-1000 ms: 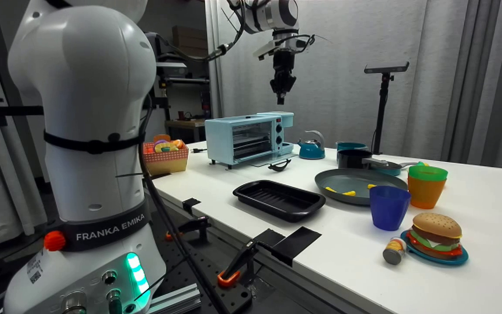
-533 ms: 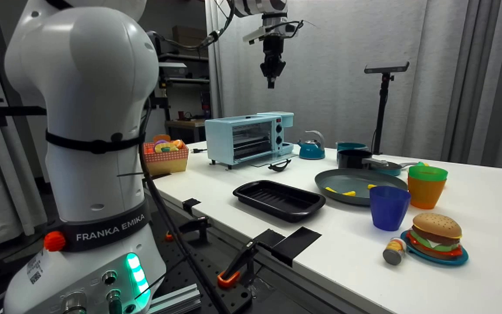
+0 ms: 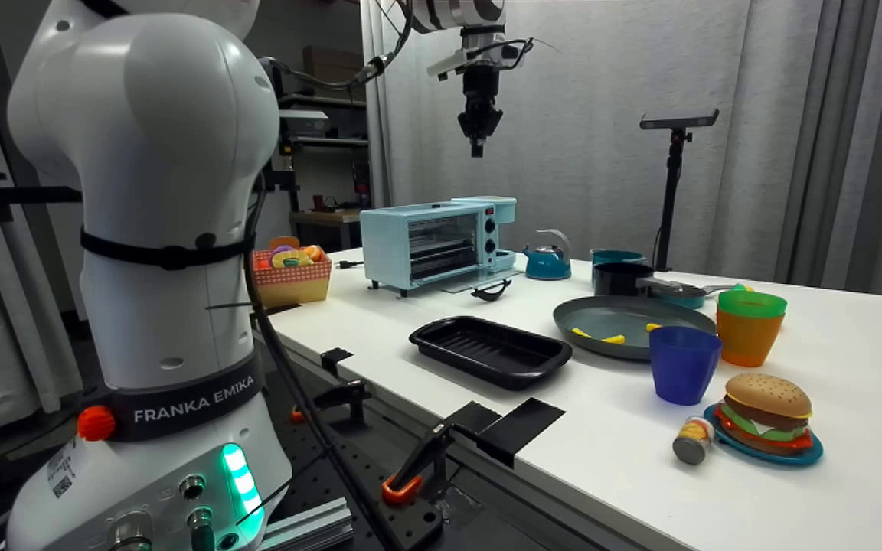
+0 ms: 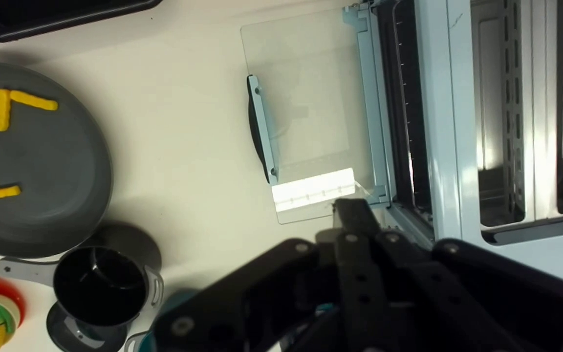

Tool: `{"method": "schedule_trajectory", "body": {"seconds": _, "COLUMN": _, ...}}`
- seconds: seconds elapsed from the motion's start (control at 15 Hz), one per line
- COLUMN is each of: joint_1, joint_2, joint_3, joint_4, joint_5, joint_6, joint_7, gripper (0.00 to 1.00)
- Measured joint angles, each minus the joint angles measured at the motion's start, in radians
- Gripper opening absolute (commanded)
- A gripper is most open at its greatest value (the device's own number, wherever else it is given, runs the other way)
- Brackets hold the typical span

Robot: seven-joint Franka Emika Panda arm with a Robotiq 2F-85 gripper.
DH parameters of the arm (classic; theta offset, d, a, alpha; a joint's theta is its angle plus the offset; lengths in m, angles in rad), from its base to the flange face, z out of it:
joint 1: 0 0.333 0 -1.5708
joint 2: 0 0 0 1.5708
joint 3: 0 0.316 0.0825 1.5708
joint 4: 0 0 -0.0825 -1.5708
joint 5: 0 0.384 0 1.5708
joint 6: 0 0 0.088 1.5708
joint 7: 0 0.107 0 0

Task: Close the oven door

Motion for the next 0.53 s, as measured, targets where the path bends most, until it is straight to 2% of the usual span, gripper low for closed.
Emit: {"method": "schedule_trajectory", "body": {"seconds": 0.53, "joint_1": -0.017, "joint_2": 0.000, "joint_3": -0.094, "joint_4": -0.124, "joint_5": -0.036, "joint_6": 0.018, "joint_7": 0.039, "gripper": 0.00}}
